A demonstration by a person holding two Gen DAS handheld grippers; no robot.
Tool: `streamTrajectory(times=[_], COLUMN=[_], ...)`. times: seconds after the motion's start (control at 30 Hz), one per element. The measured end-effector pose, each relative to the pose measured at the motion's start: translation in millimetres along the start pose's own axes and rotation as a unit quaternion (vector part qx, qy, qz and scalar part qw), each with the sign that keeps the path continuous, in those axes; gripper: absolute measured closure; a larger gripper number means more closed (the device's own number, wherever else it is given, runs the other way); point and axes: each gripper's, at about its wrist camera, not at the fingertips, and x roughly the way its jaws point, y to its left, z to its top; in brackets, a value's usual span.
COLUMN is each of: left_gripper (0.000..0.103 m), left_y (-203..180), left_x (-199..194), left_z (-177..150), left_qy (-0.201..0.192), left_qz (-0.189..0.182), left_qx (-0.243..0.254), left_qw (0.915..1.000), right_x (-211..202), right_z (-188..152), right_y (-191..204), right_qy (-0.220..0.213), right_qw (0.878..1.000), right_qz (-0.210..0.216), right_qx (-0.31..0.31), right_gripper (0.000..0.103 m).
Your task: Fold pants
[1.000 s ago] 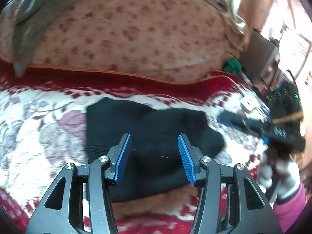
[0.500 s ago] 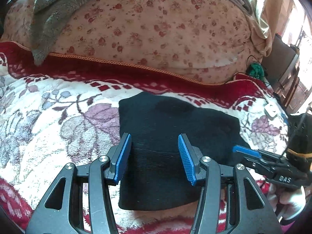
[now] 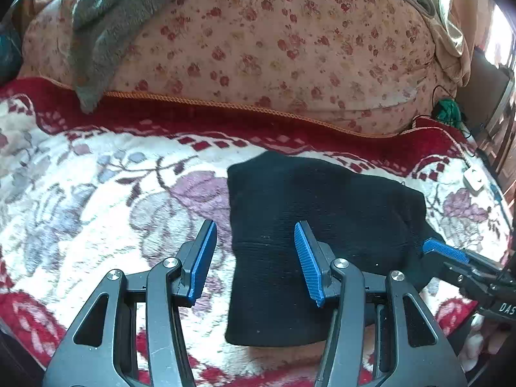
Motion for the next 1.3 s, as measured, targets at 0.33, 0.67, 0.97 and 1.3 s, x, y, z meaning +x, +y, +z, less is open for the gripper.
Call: streamTrajectory(times=[0.33,0.67,0.97,1.3], left_gripper=[0.054,0.054,0.042,0.041], left_y=[2,4,26,28], left_x=[-11,-8,7,30], left_z=[2,0,0,0], left_qy=[-0.014,-0.002,0.04,0.076], left_qz=[0.024,0.006,-0.083,-0.132], left_qx=[0.008,-0.001,-0.053,-0.065], left_qw=[0.9996,1.0,0.9943,0.9863], right_x=[-1,0,-13,12], right_z=[10,12,9,-7], right_y=[18,12,-60,-93], right_qy=[-0.03,-0.032,-0.03,0.008], right_qw=[0.999,0.999,0.992,0.98], right_qz=[-0.016,-0.025,-0.044,0.042], right_qx=[0.005,0.016,0.113,0.195], right_gripper=[0.056,0.055,0.031,0.03])
